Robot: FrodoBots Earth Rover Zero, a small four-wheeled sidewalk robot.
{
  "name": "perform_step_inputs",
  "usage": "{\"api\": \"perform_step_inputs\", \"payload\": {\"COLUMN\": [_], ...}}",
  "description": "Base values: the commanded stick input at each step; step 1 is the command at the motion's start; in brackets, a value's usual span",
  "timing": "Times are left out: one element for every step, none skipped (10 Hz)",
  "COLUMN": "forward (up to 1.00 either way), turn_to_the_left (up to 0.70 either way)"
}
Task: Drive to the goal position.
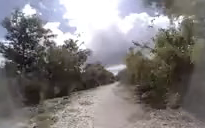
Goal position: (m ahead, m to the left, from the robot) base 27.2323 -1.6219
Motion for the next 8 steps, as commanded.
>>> {"api": "perform_step_inputs", "payload": {"forward": [0.7, 0.7, 0.7, 0.7, 0.7, 0.7, 0.7, 0.7], "turn_to_the_left": [0.0, 0.0, 0.0, 0.0, 0.0, 0.0, 0.0, 0.0]}}
